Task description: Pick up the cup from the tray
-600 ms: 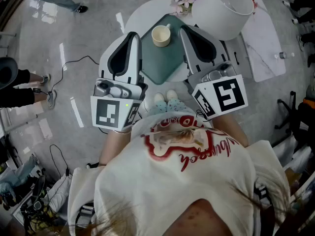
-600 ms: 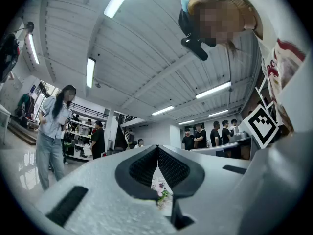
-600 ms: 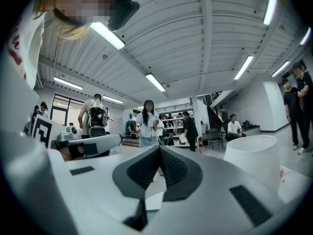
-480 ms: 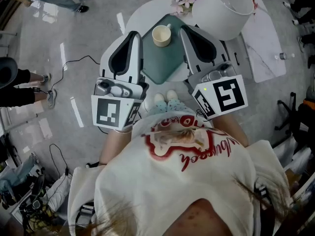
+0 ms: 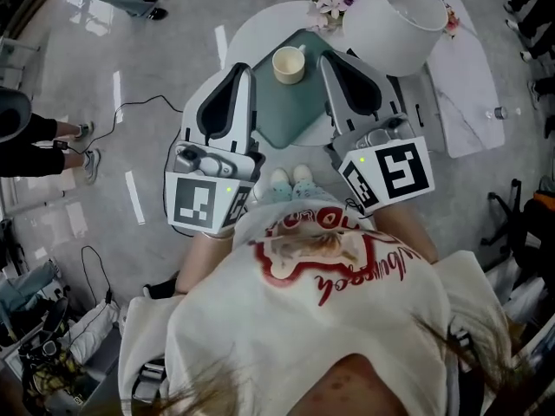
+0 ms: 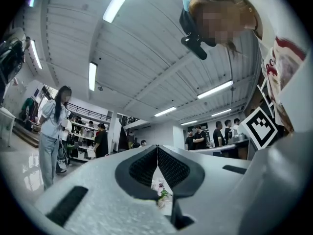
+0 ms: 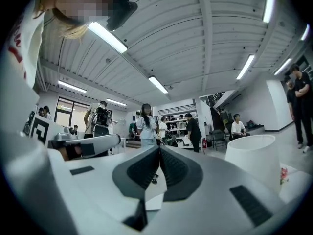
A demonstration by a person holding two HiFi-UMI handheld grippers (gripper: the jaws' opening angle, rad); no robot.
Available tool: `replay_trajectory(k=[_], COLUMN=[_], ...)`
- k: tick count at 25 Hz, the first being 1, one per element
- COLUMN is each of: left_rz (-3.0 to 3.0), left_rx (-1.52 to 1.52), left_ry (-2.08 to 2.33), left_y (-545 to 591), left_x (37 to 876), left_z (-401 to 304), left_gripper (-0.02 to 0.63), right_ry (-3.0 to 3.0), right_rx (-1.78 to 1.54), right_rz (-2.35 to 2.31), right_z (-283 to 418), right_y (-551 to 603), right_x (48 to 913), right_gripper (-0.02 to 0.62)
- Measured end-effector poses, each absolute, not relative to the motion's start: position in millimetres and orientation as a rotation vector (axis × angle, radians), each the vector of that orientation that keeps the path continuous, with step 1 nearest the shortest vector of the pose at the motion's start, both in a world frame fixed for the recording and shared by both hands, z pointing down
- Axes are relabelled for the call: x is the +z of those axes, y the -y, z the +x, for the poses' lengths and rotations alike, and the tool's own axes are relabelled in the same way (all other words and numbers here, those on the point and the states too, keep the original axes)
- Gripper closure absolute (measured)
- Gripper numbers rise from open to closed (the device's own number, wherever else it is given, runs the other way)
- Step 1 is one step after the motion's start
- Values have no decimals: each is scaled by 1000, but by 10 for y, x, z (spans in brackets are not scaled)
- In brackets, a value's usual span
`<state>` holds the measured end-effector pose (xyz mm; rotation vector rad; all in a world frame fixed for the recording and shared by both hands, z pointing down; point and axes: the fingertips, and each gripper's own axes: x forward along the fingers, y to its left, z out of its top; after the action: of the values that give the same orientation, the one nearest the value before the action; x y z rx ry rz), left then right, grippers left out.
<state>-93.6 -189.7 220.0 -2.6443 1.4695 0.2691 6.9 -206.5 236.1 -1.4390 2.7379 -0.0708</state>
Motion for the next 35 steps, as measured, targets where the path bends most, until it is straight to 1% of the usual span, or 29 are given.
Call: replay_trajectory(k=[13,27,32,35], left_rz=[-2596,-2600,-2585,-2577], left_rx=[298,286,312,320], left_ry=[-1527,-1500,-1513,-1521], left_y=[1331,-83,-128,-47], left_x=[2220,2226,2202,2212], left_z=[-858,-940,-854,-803], left_gripper=[591,591,591,591], right_ry=[-2747,-2717,-2727,-2777], right_rx=[-45,-42,-17,-4], right_rz=[-1371,-1425,-1439,-1520], right_z=[179,112,248,422], right_y=[1610,170,219,634], right_x=[2355,2335,2378,2734], right_gripper=[571,571,571,569])
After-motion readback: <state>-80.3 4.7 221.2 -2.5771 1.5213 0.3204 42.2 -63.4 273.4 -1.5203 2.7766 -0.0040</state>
